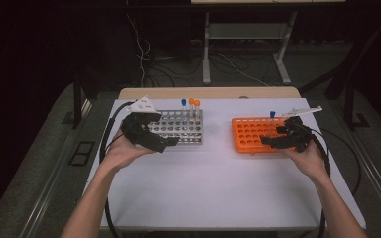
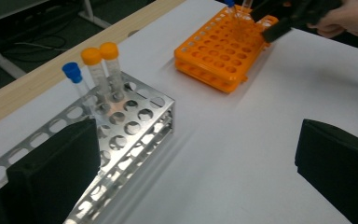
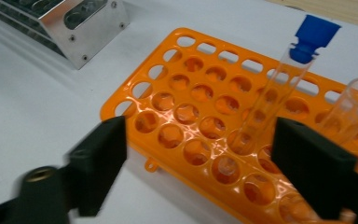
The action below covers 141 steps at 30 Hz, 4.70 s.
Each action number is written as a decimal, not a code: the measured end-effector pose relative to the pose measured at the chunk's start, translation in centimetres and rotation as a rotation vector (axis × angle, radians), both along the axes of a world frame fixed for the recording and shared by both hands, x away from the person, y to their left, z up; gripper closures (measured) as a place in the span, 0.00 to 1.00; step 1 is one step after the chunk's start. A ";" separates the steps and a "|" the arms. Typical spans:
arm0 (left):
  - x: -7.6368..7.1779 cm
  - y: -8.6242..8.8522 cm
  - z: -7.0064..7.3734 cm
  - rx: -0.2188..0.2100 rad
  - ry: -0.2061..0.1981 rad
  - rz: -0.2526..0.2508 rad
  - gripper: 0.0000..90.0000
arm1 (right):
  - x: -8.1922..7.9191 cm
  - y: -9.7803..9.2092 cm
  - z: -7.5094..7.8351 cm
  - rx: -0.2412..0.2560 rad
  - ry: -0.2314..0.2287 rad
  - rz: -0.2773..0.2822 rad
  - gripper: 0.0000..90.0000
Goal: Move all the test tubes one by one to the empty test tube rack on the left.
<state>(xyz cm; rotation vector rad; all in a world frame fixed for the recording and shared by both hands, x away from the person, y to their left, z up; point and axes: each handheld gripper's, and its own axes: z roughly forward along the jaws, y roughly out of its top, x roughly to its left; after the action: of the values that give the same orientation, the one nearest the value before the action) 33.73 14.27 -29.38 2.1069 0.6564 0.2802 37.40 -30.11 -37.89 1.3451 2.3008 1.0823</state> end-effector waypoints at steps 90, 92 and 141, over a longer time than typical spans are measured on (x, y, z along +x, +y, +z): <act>-1.3 -2.5 0.4 0.038 0.053 -0.150 0.02 | -3.4 5.3 8.3 0.115 -0.187 0.161 0.85; -1.1 -2.7 0.8 0.044 0.054 -0.161 0.02 | -3.6 5.8 8.4 0.118 -0.183 0.186 0.85; 1.4 -8.5 2.2 0.111 0.085 -0.390 0.67 | -5.7 15.7 5.3 0.098 -0.100 0.518 0.85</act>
<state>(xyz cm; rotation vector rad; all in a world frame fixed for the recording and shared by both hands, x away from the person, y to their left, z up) 35.18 5.75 -27.17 2.3085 0.2711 0.0094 31.71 -14.43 -32.60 0.7076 2.6160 1.3856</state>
